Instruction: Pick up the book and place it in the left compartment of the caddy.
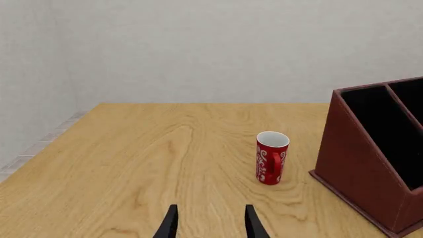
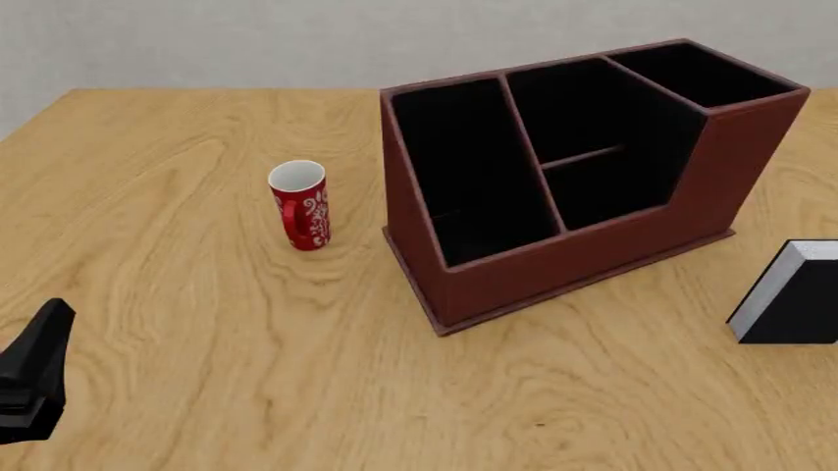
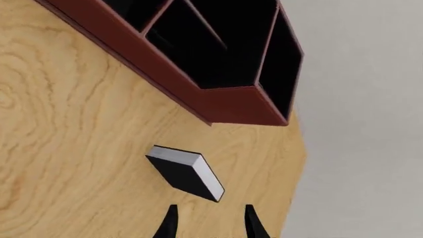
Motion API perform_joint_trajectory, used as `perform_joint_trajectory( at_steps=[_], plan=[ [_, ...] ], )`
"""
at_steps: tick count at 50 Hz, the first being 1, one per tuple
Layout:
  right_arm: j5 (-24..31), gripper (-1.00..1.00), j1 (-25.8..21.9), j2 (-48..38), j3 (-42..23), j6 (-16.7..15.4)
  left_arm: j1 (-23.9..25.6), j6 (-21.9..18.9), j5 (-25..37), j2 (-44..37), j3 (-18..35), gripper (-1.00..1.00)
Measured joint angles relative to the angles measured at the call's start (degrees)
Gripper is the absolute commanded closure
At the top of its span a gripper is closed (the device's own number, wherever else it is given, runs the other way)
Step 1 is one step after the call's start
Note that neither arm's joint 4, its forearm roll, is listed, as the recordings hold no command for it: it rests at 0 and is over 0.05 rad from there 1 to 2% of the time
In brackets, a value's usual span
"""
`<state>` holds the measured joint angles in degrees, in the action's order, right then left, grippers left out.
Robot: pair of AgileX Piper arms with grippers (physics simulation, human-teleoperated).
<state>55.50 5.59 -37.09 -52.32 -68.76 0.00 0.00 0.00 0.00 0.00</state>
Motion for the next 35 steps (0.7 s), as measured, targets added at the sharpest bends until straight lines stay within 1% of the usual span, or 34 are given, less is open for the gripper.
perform_joint_trajectory(
  at_steps=[14, 35],
  plan=[
    [-0.99, -1.0, 1.75, -5.14, -1.56, -6.27, 0.0, 0.0, 0.0, 0.0, 0.0, -1.0],
    [-5.89, -1.0, 3.57, -10.58, 2.56, -15.23, 0.0, 0.0, 0.0, 0.0, 0.0, -1.0]
  ],
)
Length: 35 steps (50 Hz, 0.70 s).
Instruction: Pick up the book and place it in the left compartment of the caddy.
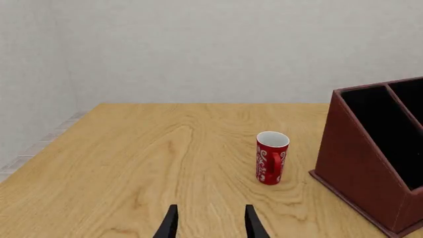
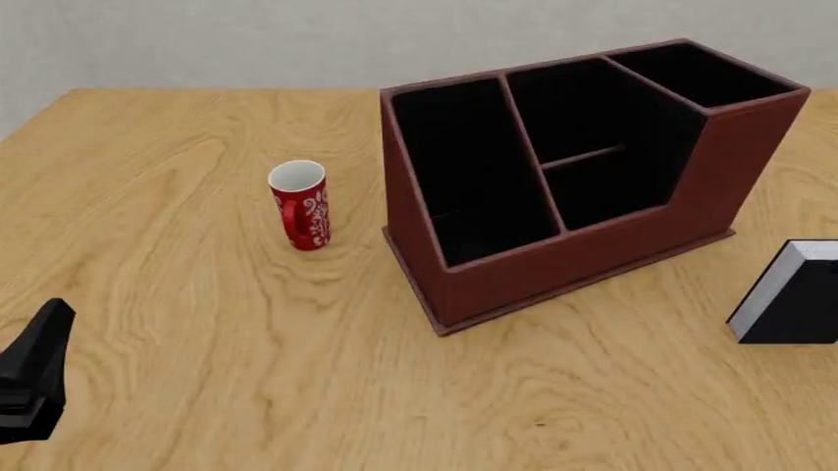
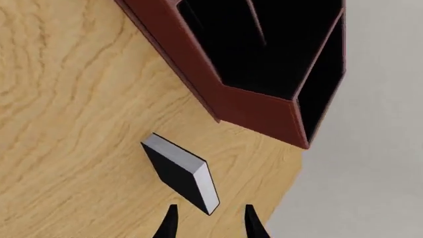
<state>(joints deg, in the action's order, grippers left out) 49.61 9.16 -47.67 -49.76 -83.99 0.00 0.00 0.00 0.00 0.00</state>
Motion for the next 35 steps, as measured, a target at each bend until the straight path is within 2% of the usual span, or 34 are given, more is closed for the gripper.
perform_joint_trajectory(
  at_steps=[17, 35],
  plan=[
    [-4.52, -1.0, 2.42, -4.01, 2.45, -6.07, 0.0, 0.0, 0.0, 0.0, 0.0, -1.0],
    [-9.57, -1.0, 3.45, -7.38, 6.32, -8.54, 0.0, 0.0, 0.0, 0.0, 0.0, -1.0]
  ],
)
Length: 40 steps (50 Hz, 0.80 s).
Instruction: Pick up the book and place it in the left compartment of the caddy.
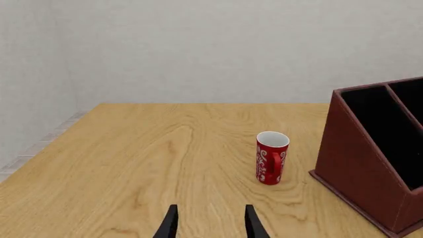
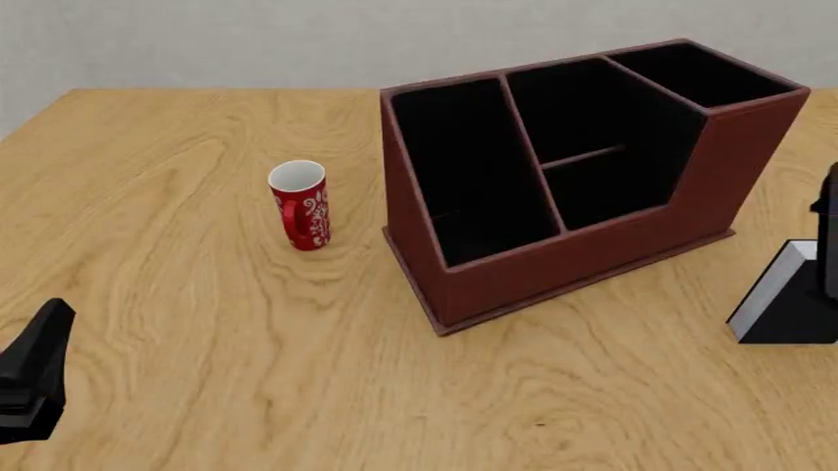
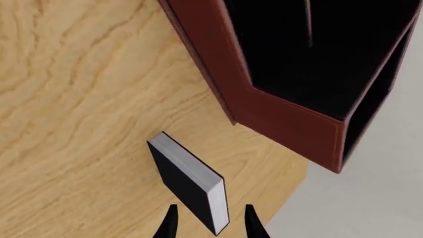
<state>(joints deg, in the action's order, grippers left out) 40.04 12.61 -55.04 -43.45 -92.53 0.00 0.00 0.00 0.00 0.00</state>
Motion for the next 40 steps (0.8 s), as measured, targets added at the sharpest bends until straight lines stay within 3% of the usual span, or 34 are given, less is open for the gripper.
perform_joint_trajectory(
  at_steps=[40],
  plan=[
    [-9.36, -1.0, 3.44, -10.1, 1.98, -3.85, 0.0, 0.0, 0.0, 0.0, 0.0, -1.0]
  ],
)
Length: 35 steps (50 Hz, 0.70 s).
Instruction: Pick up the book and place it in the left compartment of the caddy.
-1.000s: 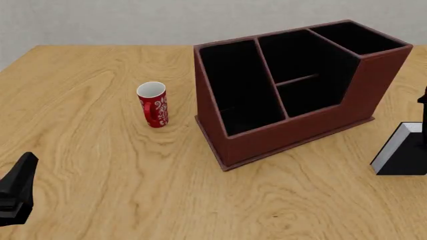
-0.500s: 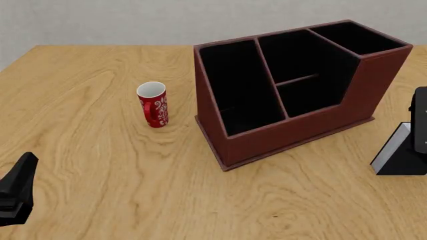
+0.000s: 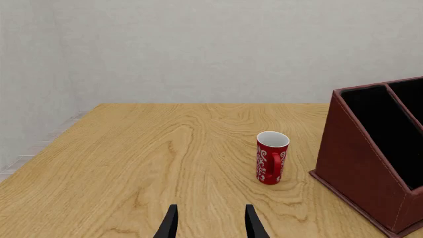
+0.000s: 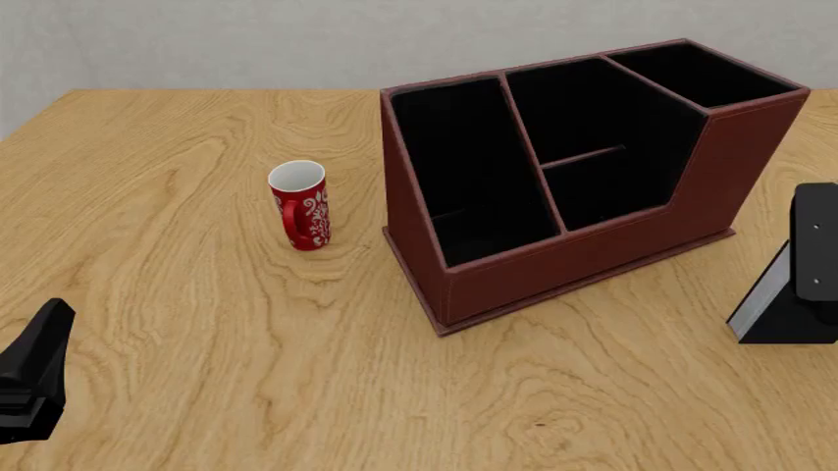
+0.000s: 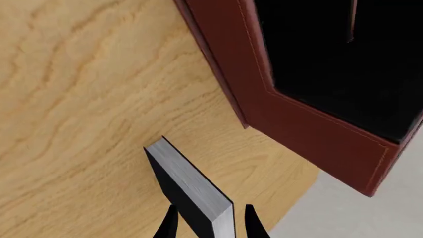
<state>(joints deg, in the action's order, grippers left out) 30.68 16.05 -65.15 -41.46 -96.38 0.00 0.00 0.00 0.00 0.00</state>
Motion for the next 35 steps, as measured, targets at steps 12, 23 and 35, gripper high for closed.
perform_joint_trajectory(
  at_steps=[12, 23, 35],
  plan=[
    [-2.95, -1.0, 0.79, -3.03, 1.15, -0.31, 0.0, 0.0, 0.0, 0.0, 0.0, -1.0],
    [-5.86, -1.0, 1.02, -5.0, 2.18, -0.24, 0.0, 0.0, 0.0, 0.0, 0.0, -1.0],
    [-7.56, 1.0, 1.04, -6.19, 2.51, -0.38, 0.0, 0.0, 0.0, 0.0, 0.0, -1.0]
  ],
)
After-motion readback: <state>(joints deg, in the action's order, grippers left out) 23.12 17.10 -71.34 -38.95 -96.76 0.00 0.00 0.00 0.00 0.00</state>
